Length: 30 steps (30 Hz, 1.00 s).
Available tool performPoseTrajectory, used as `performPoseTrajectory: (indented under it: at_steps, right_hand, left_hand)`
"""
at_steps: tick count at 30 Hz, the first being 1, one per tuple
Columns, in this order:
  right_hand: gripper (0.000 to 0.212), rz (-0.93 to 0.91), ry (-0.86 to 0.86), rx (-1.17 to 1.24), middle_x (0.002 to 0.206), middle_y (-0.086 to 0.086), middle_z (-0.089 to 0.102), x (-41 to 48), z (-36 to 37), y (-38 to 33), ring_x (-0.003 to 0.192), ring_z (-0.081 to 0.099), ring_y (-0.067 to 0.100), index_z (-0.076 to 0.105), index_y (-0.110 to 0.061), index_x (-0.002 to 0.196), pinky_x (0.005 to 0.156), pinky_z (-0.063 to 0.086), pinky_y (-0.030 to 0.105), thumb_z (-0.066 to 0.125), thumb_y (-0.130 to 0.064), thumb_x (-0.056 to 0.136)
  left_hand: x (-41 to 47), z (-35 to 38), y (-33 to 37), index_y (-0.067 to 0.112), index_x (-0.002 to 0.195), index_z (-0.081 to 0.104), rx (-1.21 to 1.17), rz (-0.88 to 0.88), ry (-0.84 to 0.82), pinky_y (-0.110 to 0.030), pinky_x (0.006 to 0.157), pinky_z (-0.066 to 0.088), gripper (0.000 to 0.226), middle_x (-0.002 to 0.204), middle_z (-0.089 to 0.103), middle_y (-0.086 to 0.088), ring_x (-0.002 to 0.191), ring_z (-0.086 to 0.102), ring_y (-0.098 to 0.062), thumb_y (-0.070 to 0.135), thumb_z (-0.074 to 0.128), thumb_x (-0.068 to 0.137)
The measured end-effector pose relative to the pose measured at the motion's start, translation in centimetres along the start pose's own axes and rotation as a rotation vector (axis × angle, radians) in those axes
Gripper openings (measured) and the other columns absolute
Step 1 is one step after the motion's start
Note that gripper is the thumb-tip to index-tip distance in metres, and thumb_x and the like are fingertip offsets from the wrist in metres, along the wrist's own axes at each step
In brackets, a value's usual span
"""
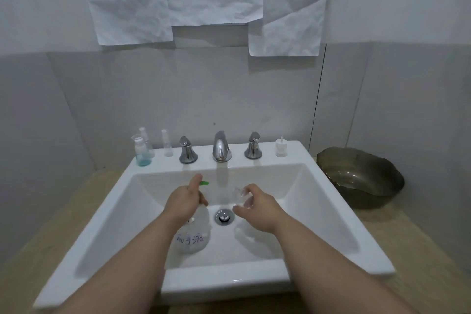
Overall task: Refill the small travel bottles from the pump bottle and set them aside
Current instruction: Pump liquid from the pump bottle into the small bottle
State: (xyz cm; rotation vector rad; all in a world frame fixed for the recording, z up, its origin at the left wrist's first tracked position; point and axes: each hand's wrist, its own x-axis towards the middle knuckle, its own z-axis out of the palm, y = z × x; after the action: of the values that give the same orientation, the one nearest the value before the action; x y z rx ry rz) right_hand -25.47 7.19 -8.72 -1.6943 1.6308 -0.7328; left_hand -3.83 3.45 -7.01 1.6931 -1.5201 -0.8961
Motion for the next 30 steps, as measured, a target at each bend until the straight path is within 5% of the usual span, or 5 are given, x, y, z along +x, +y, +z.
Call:
performPoseTrajectory:
  at_steps: [6, 18, 30]
  right_hand:
    - [0.031, 0.072, -0.099, -0.007, 0.104, 0.0, 0.067, 0.7, 0.7, 0.3, 0.078, 0.063, 0.016, 0.059, -0.027, 0.097, 0.067, 0.055, 0.03, 0.082, -0.041, 0.081]
    - [0.028, 0.082, -0.245, 0.152, 0.077, -0.001, 0.06, 0.3, 1.0, -0.5, 0.05, 0.053, 0.012, 0.059, -0.025, 0.095, 0.056, 0.049, 0.028, 0.082, -0.033, 0.083]
    - [0.038, 0.042, -0.232, 0.104, 0.089, -0.004, 0.065, 0.0, 0.8, -1.4, 0.066, 0.065, 0.011, 0.062, -0.026, 0.108, 0.065, 0.061, 0.034, 0.083, -0.045, 0.084]
  left_hand:
    - [-0.6, -0.3, 0.6, 0.015, 0.062, 0.073, 0.538, 0.175, -0.06, -0.037, 0.087, 0.047, 0.09, 0.072, 0.071, 0.004, 0.079, 0.063, -0.015, 0.069, 0.012, 0.102]
    - [0.4, -1.3, -0.3, 0.021, 0.062, 0.08, 0.377, 0.081, -0.124, -0.041, 0.094, 0.049, 0.085, 0.094, 0.072, 0.001, 0.087, 0.064, -0.02, 0.077, 0.026, 0.095]
    - [0.3, -1.2, -0.3, 0.023, 0.064, 0.08, 0.394, 0.043, -0.12, -0.039, 0.091, 0.052, 0.085, 0.087, 0.073, 0.0, 0.08, 0.065, -0.021, 0.085, 0.028, 0.089]
